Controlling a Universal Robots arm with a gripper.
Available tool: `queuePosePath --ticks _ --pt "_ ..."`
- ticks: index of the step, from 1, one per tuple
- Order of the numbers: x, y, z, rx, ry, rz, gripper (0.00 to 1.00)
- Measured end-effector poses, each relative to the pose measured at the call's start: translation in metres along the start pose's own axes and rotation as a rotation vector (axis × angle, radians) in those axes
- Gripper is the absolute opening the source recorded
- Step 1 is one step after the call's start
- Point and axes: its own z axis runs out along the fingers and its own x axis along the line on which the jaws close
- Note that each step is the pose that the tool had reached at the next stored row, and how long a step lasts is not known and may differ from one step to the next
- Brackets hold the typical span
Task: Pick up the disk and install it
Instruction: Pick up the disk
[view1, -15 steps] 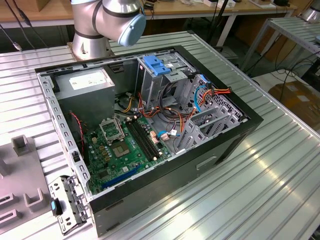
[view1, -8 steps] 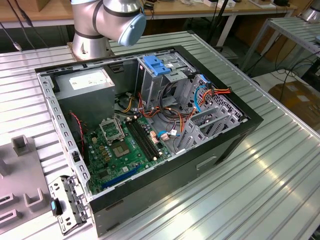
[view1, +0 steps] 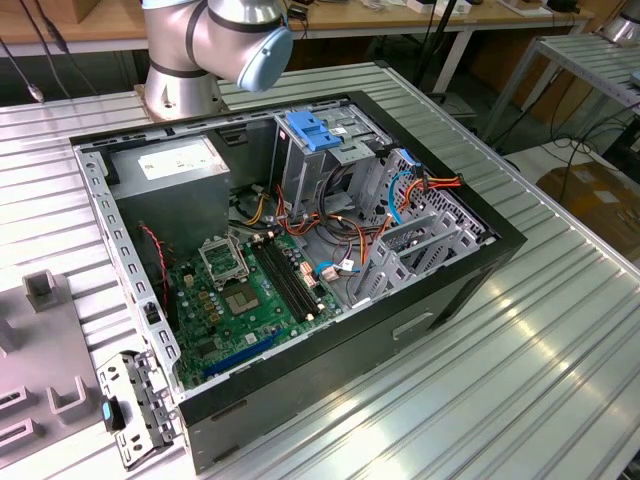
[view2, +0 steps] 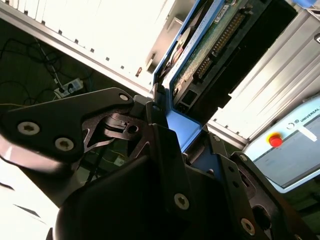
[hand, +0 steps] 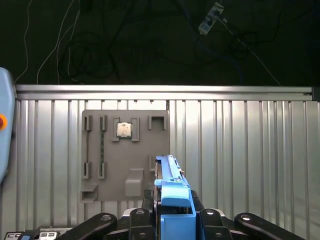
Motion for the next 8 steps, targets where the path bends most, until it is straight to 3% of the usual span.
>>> queuePosePath --ticks 8 --pt "0.004 -0.0057 -0.0004 0.0 0.0 0.0 0.37"
